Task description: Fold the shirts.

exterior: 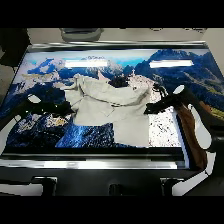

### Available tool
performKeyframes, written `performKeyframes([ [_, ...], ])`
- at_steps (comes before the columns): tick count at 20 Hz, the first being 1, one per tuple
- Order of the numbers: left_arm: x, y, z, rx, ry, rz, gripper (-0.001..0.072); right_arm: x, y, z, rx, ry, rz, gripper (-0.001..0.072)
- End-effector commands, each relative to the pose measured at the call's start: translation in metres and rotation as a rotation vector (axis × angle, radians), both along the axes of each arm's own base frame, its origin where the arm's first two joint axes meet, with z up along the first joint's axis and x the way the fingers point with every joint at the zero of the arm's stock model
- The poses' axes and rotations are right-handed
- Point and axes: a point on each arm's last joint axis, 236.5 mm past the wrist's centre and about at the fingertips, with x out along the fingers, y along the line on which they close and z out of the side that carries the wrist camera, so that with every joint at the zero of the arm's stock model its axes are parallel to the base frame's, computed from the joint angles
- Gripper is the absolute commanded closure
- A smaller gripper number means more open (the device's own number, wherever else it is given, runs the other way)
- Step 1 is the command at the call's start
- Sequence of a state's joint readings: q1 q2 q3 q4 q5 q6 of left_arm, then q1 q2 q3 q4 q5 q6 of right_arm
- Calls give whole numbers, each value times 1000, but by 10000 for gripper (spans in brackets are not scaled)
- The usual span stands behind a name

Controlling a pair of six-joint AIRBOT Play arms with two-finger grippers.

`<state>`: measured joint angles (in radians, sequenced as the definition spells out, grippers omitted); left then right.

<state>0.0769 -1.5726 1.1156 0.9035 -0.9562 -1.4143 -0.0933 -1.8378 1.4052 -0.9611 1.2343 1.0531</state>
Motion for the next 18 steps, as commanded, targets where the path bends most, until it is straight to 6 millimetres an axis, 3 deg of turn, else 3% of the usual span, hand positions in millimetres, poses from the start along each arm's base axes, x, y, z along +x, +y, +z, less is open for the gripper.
performKeyframes([
  [1, 13, 9, 40, 23, -124, -21, 679, 13, 11, 13, 34, -27, -31, 661],
  [2, 22, 15, 69, 45, -213, -37, 679, 18, 6, 36, 31, -88, 2, 661],
  [4, 39, 32, 167, 108, -468, -47, 679, 39, -6, 113, -9, -324, 52, 661],
  [6, 32, 50, 295, 174, -749, -4, 679, 57, -32, 243, -109, -697, 36, 661],
  [7, 15, 57, 361, 211, -892, 20, 679, 53, -48, 316, -170, -881, -15, 660],
  [8, -13, 62, 430, 249, -1045, 57, 679, 36, -65, 399, -243, -1093, -85, 660],
  [9, -46, 67, 489, 283, -1178, 103, 679, 2, -78, 477, -324, -1291, -148, 660],
  [10, -84, 71, 537, 326, -1297, 152, 679, -39, -86, 536, -414, -1456, -199, 660],
  [11, -126, 73, 576, 362, -1395, 220, 679, -88, -90, 583, -503, -1590, -246, 660],
  [13, -181, 69, 603, 374, -1471, 298, 679, -166, -87, 627, -562, -1711, -325, 660],
  [15, -219, 61, 607, 402, -1487, 324, 679, -216, -90, 640, -604, -1741, -390, 660],
  [18, -238, 63, 607, 455, -1492, 346, 679, -249, -103, 641, -690, -1736, -452, 660],
])
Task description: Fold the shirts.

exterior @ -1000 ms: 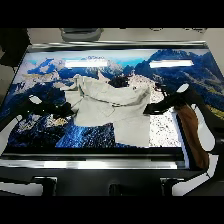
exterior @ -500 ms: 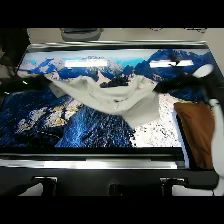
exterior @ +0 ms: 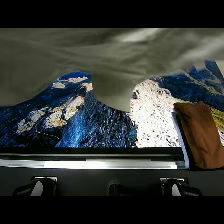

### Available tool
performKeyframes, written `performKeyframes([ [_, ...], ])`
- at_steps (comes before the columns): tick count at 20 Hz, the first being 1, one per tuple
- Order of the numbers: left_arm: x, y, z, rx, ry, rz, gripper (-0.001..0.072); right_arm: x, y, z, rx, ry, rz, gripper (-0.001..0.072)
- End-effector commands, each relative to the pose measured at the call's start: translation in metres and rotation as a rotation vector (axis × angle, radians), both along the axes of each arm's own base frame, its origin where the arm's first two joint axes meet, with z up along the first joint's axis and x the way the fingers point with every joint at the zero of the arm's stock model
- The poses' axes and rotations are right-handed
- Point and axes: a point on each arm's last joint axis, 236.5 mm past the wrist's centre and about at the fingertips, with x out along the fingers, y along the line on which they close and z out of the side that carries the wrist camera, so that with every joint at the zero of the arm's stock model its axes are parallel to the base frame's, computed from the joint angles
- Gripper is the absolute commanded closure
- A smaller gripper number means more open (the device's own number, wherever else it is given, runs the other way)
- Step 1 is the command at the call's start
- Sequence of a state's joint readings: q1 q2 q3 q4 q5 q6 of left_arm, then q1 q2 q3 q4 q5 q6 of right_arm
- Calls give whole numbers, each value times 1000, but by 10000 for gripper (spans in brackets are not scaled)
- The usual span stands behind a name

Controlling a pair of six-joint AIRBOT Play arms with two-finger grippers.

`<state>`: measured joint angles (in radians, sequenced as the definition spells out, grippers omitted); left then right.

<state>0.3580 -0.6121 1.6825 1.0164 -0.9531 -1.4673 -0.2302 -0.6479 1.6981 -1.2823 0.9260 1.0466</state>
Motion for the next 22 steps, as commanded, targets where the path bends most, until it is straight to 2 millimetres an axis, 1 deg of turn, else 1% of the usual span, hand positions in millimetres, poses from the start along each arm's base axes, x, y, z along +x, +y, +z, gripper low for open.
performKeyframes([
  [1, -34, 2, 2, 19, -9, 72, 679, -58, -16, 15, -20, -69, -127, 660],
  [2, -25, 4, -14, 22, 60, 67, 679, -55, -18, 9, -21, -42, -132, 660],
  [3, -11, 5, -37, 17, 156, 51, 679, -46, -19, -1, -17, 0, -130, 660],
  [4, 6, 8, -68, 8, 283, 31, 678, -32, -22, -15, -12, 63, -128, 660],
  [6, 38, 17, -140, -22, 536, -9, 678, 11, -31, -61, 9, 259, -118, 660],
  [8, 69, 27, -218, -61, 751, -46, 678, 66, -42, -134, 20, 537, -100, 660],
  [9, 84, 30, -260, -88, 847, -67, 678, 98, -47, -175, 40, 664, -80, 661],
  [10, 98, 31, -297, -112, 918, -85, 678, 128, -48, -216, 72, 769, -50, 661],
  [11, 114, 31, -335, -129, 978, -101, 678, 159, -46, -261, 119, 870, -12, 661],
  [13, 147, 32, -402, -171, 1064, -104, 678, 215, -33, -342, 195, 1007, 58, 661],
  [14, 164, 33, -431, -192, 1101, -100, 678, 247, -24, -377, 215, 1029, 79, 661],
  [15, 182, 34, -459, -212, 1141, -97, 677, 270, -12, -407, 242, 1043, 95, 660],
  [16, 198, 34, -483, -243, 1168, -96, 677, 292, -1, -435, 282, 1046, 102, 659],
  [17, 214, 33, -505, -287, 1197, -99, 677, 309, 8, -455, 360, 1039, 94, 659],
  [18, 225, 34, -523, -324, 1228, -104, 677, 322, 18, -473, 460, 1034, 81, 658],
  [20, 238, 34, -555, -361, 1295, -118, 676, 335, 36, -501, 595, 1051, 75, 658],
  [21, 240, 32, -566, -368, 1330, -130, 676, 336, 46, -511, 621, 1071, 89, 658],
  [22, 241, 30, -572, -374, 1357, -147, 675, 335, 53, -516, 627, 1085, 98, 659],
])
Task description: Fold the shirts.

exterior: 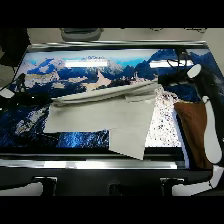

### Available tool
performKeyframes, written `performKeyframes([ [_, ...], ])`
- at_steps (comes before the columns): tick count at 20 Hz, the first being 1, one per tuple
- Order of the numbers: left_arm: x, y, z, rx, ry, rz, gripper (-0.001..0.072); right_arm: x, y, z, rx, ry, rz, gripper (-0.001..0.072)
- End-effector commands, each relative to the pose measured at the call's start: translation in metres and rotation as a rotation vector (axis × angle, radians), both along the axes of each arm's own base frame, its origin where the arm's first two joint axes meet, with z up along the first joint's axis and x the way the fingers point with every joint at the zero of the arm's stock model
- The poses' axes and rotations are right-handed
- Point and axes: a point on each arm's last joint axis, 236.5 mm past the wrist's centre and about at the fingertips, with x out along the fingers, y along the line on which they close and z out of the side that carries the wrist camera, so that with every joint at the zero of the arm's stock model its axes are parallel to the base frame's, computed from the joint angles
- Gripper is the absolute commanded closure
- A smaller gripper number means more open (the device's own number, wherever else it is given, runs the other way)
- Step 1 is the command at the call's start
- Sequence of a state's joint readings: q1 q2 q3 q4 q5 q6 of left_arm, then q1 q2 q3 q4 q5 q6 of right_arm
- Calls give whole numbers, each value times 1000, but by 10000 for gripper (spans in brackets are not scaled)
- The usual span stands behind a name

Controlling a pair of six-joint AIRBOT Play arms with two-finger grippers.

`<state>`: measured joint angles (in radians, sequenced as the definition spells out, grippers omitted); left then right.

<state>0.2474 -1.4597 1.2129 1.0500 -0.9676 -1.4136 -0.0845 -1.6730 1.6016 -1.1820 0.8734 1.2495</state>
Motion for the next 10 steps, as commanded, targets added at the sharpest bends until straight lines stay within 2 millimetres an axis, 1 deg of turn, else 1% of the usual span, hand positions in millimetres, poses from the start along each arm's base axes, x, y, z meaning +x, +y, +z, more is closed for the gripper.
performKeyframes([
  [1, 14, -9, -40, -67, 91, -31, 623, 15, 33, -39, 129, 42, -40, 656],
  [2, 15, -6, -32, -61, 82, -58, 432, 14, 29, -32, 110, 28, -19, 525],
  [3, 14, 2, -19, -70, 85, -63, 187, 11, 22, -22, 90, 13, -1, 242],
  [4, 7, 13, -5, -87, 105, -71, 127, 4, 16, -10, 65, 6, 32, 85],
  [5, -10, 23, 0, -102, 160, -88, 127, -8, 7, 0, 44, 19, 65, 81],
  [6, -40, 36, -3, -116, 259, -108, 128, -27, -3, 7, 45, 67, 86, 82],
  [7, -71, 46, -9, -133, 357, -109, 143, -50, -10, 10, 48, 128, 121, 86],
  [8, -98, 54, -18, -153, 431, -90, 164, -73, -14, 11, 33, 189, 185, 113],
  [9, -122, 60, -30, -177, 479, -50, 165, -97, -16, 11, 7, 250, 258, 115],
  [10, -140, 62, -40, -200, 502, -14, 164, -117, -16, 9, -19, 309, 324, 115],
])
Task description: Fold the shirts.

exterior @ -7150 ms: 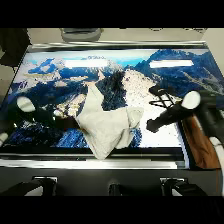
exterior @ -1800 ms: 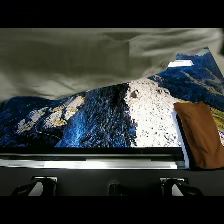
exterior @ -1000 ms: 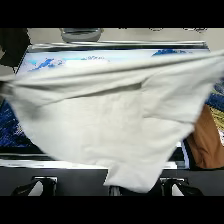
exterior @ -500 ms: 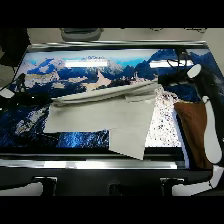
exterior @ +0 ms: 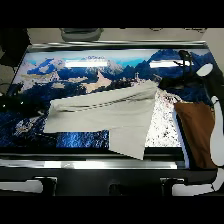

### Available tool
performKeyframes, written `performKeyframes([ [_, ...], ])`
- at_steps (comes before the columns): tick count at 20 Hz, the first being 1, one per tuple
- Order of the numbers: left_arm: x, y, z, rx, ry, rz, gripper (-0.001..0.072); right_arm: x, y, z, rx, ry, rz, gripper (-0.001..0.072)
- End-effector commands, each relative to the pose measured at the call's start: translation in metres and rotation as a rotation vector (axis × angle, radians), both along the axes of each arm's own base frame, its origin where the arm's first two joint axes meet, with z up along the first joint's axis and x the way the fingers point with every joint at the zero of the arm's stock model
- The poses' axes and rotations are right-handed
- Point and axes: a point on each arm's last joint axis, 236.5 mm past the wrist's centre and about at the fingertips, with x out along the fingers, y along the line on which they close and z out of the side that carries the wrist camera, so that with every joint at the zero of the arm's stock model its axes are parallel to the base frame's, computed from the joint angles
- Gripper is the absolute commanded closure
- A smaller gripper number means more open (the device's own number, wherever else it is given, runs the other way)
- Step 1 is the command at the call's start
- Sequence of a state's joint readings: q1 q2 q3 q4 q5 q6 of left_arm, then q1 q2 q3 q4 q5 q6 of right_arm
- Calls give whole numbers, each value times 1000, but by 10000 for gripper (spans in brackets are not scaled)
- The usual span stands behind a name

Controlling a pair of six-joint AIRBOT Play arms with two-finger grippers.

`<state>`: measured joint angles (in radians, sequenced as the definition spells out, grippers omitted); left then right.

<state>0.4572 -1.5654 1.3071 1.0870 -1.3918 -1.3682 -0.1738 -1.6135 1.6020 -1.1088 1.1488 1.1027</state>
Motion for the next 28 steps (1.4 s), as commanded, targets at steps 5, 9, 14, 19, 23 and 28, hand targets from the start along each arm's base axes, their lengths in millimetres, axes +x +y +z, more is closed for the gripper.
performKeyframes([
  [5, -90, 18, -52, -56, 159, 87, 164, -86, 10, -1, -39, 228, 292, 115],
  [9, -76, 15, -62, -16, 122, 86, 165, -80, 9, -1, -45, 205, 282, 115],
  [14, -68, 1, -78, -15, 134, 77, 349, -95, 12, -2, -30, 263, 311, 114],
  [19, -60, 0, -79, -15, 115, 103, 677, -128, 22, -29, 34, 396, 316, 115],
  [23, -53, -6, -73, -37, 77, 91, 678, -163, 51, -79, 148, 497, 258, 115],
  [28, -48, -8, -61, -40, 37, 84, 678, -160, 71, -140, 81, 482, 175, 107],
])
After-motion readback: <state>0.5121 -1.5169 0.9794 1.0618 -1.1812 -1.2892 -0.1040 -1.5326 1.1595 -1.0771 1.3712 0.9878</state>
